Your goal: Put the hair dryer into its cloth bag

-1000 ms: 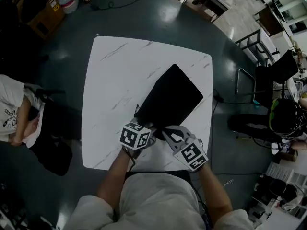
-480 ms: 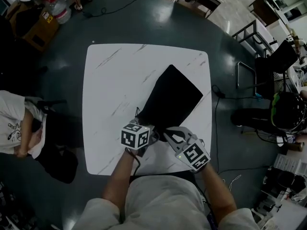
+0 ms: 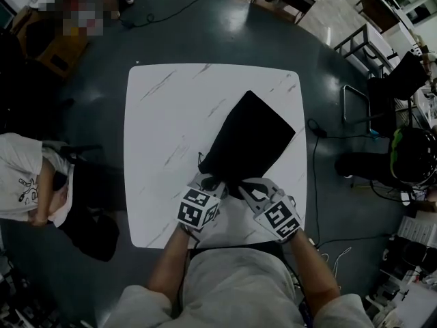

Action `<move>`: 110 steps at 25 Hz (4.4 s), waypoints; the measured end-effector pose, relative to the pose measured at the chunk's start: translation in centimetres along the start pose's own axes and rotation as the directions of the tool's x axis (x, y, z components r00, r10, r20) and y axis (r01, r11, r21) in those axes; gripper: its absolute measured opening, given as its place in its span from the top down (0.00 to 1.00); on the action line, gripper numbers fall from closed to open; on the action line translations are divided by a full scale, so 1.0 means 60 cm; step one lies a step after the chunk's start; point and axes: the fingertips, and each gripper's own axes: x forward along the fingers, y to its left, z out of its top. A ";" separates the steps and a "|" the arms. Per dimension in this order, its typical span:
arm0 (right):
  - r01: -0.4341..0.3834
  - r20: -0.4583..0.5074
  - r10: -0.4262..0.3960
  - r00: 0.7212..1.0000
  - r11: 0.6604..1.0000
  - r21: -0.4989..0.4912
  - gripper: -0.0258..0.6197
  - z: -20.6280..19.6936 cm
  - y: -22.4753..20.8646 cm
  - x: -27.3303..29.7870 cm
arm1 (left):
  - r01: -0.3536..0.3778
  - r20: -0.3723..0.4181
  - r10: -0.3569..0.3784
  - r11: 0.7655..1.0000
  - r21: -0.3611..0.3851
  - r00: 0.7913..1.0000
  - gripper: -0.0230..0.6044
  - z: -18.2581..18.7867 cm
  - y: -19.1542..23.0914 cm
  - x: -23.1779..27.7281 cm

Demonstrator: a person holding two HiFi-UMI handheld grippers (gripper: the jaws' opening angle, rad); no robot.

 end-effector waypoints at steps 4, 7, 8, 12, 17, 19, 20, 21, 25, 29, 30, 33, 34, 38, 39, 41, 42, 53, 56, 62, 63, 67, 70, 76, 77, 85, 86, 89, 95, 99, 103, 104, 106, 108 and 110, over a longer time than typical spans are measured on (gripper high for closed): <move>0.017 0.008 -0.017 1.000 1.000 0.012 0.92 -0.004 0.007 0.001 | -0.093 -0.019 0.096 0.988 0.121 0.995 0.95 -0.037 0.012 -0.067; 0.034 0.012 -0.034 0.999 0.999 0.022 0.92 -0.011 0.008 0.001 | -0.268 -0.023 0.293 0.901 0.340 0.956 0.95 -0.052 0.075 -0.103; 0.040 0.012 -0.040 0.999 0.999 0.023 0.92 -0.014 0.010 0.001 | -0.297 -0.026 0.337 0.862 0.409 0.941 0.95 -0.053 0.095 -0.105; 0.063 0.011 -0.063 0.998 0.998 0.028 0.92 -0.024 0.020 0.005 | -0.282 -0.045 0.361 0.795 0.537 0.932 0.95 -0.040 0.138 -0.078; 0.090 0.022 -0.091 0.996 0.995 0.048 0.92 -0.025 0.023 0.002 | -0.132 -0.171 0.315 0.746 0.653 0.933 0.65 -0.058 0.137 -0.031; 0.097 0.030 -0.099 0.995 0.994 0.054 0.92 -0.025 0.020 0.000 | -0.116 -0.182 0.313 0.734 0.669 0.932 0.62 -0.061 0.137 -0.016; 0.101 0.034 -0.103 0.994 0.993 0.057 0.92 -0.026 0.019 0.000 | -0.129 -0.172 0.321 0.732 0.668 0.931 0.62 -0.059 0.141 -0.009; 0.103 0.037 -0.106 0.994 0.993 0.060 0.92 -0.028 0.019 0.001 | -0.147 -0.159 0.330 0.734 0.663 0.930 0.62 -0.055 0.147 -0.003; 0.125 0.021 -0.127 0.992 0.988 0.095 0.92 -0.049 0.020 0.019 | -0.188 -0.111 0.336 0.738 0.648 0.935 0.92 -0.042 0.159 0.008; 0.202 -0.020 -0.201 0.979 0.967 0.153 0.89 -0.077 0.021 0.033 | -0.190 -0.102 0.339 0.723 0.665 0.935 0.94 -0.050 0.161 0.012; 0.226 -0.031 -0.224 0.974 0.958 0.176 0.76 -0.084 0.023 0.033 | -0.190 -0.103 0.336 0.730 0.657 0.936 0.94 -0.051 0.161 0.011; 0.337 -0.083 -0.326 0.942 0.917 0.213 0.68 -0.116 0.030 0.017 | -0.191 -0.105 0.324 0.756 0.626 0.940 0.94 -0.052 0.154 0.010; 0.381 -0.108 -0.367 0.924 0.901 0.208 0.68 -0.129 0.033 0.010 | -0.190 -0.104 0.320 0.762 0.619 0.942 0.94 -0.052 0.151 0.010; 0.501 -0.209 -0.464 0.861 0.844 0.191 0.67 -0.182 0.033 -0.003 | -0.192 -0.103 0.317 0.769 0.610 0.943 0.94 -0.051 0.144 0.009; 0.509 -0.223 -0.466 0.856 0.835 0.211 0.67 -0.192 0.031 -0.003 | -0.193 -0.106 0.319 0.770 0.608 0.942 0.94 -0.052 0.145 0.009; 0.510 -0.225 -0.461 0.858 0.816 0.272 0.67 -0.202 0.023 0.002 | -0.194 -0.109 0.320 0.774 0.602 0.941 0.94 -0.054 0.146 0.008; 0.504 -0.222 -0.454 0.863 0.808 0.306 0.70 -0.205 0.018 0.005 | -0.194 -0.110 0.320 0.778 0.598 0.941 0.94 -0.055 0.146 0.009; 0.242 -0.081 -0.228 0.970 0.906 0.348 0.92 -0.189 0.045 -0.006 | -0.167 -0.132 0.267 0.848 0.502 0.955 0.94 -0.098 0.065 -0.009; 0.153 0.029 -0.177 0.984 0.912 0.382 0.92 -0.148 0.041 -0.034 | -0.173 -0.094 0.221 0.916 0.361 0.971 0.94 -0.081 0.030 -0.030; 0.058 0.168 -0.131 0.977 0.922 0.383 0.93 -0.077 0.015 -0.117 | -0.207 -0.069 0.231 0.946 0.250 0.971 0.94 -0.077 -0.045 -0.073; 0.055 0.178 -0.129 0.976 0.927 0.371 0.93 -0.069 0.011 -0.130 | -0.209 -0.062 0.230 0.948 0.239 0.971 0.94 -0.073 -0.059 -0.080; 0.056 0.207 -0.132 0.969 0.940 0.335 0.93 -0.051 -0.012 -0.171 | -0.241 -0.001 0.245 0.955 0.175 0.969 0.94 -0.039 -0.097 -0.110; 0.037 0.230 -0.122 0.966 0.938 0.343 0.93 -0.045 -0.028 -0.197 | -0.256 0.042 0.253 0.960 0.116 0.967 0.94 -0.004 -0.117 -0.132; -0.016 0.264 -0.087 0.961 0.930 0.367 0.93 0.002 -0.054 -0.242 | -0.265 0.126 0.257 0.962 0.058 0.958 0.94 0.075 -0.150 -0.181; -0.017 0.269 -0.087 0.959 0.932 0.363 0.93 0.010 -0.060 -0.250 | -0.268 0.139 0.258 0.962 0.052 0.956 0.94 0.087 -0.157 -0.187; -0.028 0.350 -0.091 0.932 0.947 0.320 0.93 0.085 -0.100 -0.308 | -0.303 0.240 0.275 0.949 0.087 0.931 0.94 0.187 -0.190 -0.225; -0.028 0.350 -0.088 0.933 0.949 0.315 0.93 0.093 -0.107 -0.308 | -0.311 0.239 0.281 0.945 0.100 0.930 0.94 0.198 -0.185 -0.225; -0.023 0.346 -0.082 0.935 0.957 0.289 0.93 0.117 -0.146 -0.304 | -0.316 0.240 0.282 0.941 0.120 0.929 0.94 0.236 -0.169 -0.211; -0.010 0.348 -0.090 0.933 0.961 0.276 0.93 0.162 -0.259 -0.283 | -0.305 0.253 0.267 0.944 0.123 0.930 0.94 0.342 -0.126 -0.156; 0.020 0.361 -0.113 0.926 0.967 0.254 0.93 0.191 -0.319 -0.277 | -0.360 0.277 0.309 0.920 0.157 0.910 0.94 0.405 -0.108 -0.137; 0.078 0.343 -0.148 0.928 0.974 0.211 0.93 0.245 -0.336 -0.231 | -0.417 0.307 0.358 0.896 0.153 0.882 0.94 0.445 -0.054 -0.164; 0.085 0.337 -0.153 0.929 0.974 0.209 0.93 0.252 -0.336 -0.218 | -0.425 0.312 0.367 0.894 0.142 0.876 0.94 0.444 -0.042 -0.170; 0.087 0.326 -0.154 0.933 0.973 0.212 0.93 0.248 -0.335 -0.200 | -0.438 0.312 0.384 0.891 0.122 0.869 0.94 0.432 -0.028 -0.170; 0.080 0.321 -0.148 0.935 0.973 0.215 0.93 0.236 -0.331 -0.193 | -0.447 0.308 0.398 0.888 0.107 0.864 0.94 0.413 -0.024 -0.166; 0.067 0.324 -0.138 0.936 0.973 0.221 0.93 0.227 -0.323 -0.191 | -0.452 0.305 0.407 0.887 0.094 0.861 0.94 0.393 -0.025 -0.168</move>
